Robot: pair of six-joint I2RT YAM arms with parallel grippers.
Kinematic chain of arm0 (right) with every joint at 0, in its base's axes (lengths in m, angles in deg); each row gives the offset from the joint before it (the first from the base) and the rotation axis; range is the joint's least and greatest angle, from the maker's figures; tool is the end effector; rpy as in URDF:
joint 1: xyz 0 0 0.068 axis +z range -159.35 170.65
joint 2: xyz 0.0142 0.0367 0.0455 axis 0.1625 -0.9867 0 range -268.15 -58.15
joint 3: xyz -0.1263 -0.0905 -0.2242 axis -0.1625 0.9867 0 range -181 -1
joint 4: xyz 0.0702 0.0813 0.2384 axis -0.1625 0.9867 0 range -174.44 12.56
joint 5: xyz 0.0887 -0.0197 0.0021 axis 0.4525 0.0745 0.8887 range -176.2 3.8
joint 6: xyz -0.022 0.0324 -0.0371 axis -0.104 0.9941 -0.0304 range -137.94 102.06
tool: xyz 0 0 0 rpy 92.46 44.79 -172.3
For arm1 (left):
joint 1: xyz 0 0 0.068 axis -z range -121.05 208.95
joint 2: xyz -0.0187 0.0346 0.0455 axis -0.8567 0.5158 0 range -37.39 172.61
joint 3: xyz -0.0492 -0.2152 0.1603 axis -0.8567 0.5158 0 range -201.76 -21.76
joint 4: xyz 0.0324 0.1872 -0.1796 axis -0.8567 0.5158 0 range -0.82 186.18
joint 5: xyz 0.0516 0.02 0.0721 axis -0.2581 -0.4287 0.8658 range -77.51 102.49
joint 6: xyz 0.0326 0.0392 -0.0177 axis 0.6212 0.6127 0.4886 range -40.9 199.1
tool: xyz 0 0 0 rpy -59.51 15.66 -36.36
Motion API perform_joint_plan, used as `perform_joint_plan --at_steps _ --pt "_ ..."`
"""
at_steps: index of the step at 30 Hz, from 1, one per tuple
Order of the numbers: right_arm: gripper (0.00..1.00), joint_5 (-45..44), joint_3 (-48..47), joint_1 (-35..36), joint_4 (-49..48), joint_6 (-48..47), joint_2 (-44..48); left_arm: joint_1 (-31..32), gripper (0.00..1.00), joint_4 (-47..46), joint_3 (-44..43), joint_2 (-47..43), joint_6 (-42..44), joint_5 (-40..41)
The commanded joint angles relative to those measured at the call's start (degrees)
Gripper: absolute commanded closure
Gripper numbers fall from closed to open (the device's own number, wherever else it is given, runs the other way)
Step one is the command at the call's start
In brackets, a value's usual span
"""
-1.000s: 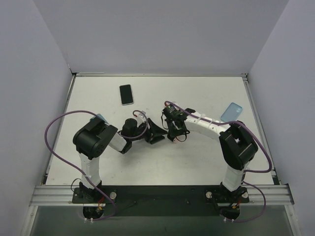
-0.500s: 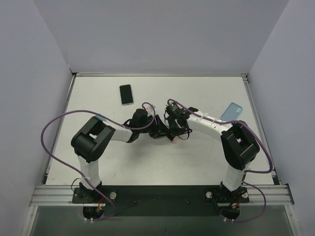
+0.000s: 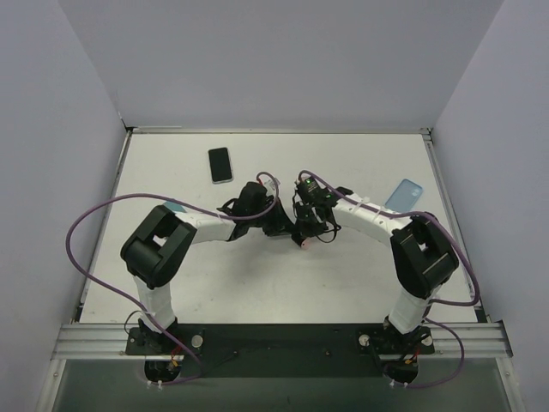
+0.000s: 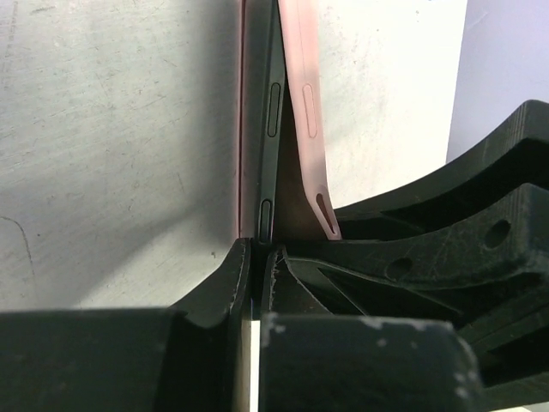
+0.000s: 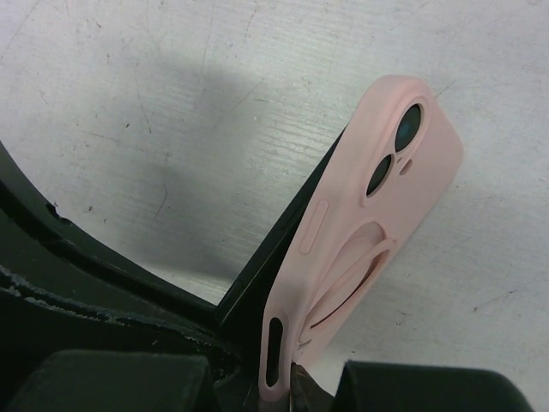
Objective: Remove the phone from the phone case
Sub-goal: Remove the phone case from the phone.
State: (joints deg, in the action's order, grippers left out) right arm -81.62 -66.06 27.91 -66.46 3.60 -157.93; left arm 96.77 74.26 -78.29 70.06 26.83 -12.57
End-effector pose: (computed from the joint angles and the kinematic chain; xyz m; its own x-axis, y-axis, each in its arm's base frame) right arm 0.2902 0.2244 0.1963 -0.8246 -0.1675 -0.5403 -0.3647 0.8876 0.2814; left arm 0.2957 -0.2487 0.1505 -0.9375 -0.1793 -0.2982 0.1383 0.5945 -0.7921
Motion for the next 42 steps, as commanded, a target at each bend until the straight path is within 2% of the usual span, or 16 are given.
perform_joint_plan --at_steps 1,8,13,17,21,27,32,42 --pt "1.00 11.68 1.42 -1.57 -0.75 2.02 2.48 2.17 1.00 6.29 -3.05 -0.58 0.14 6.15" --pt "1.00 9.84 1.86 -5.70 3.55 -0.71 7.15 1.73 1.00 20.96 -8.59 -7.08 5.07 10.11" --pt "1.00 6.77 3.62 -6.93 5.40 -1.85 10.75 0.06 1.00 26.16 -11.14 -10.34 6.92 10.38" --pt "1.00 7.81 4.94 -6.67 5.67 -2.38 13.21 -1.70 1.00 29.41 -12.64 -12.44 8.24 10.21" --pt "1.00 5.63 4.50 -3.26 7.33 -3.43 14.45 -3.01 1.00 30.30 -13.25 -13.85 7.89 9.33" --pt "1.00 -2.99 2.13 3.17 10.59 -2.03 11.12 -3.28 1.00 28.11 -14.13 -15.70 4.99 6.52" --pt "1.00 -7.12 2.57 4.14 10.15 1.22 9.09 -3.81 1.00 27.49 -14.48 -17.11 2.88 4.85" --pt "1.00 -12.49 3.53 6.34 9.44 0.08 5.48 -6.27 1.00 27.40 -15.80 -19.30 -0.11 0.72"
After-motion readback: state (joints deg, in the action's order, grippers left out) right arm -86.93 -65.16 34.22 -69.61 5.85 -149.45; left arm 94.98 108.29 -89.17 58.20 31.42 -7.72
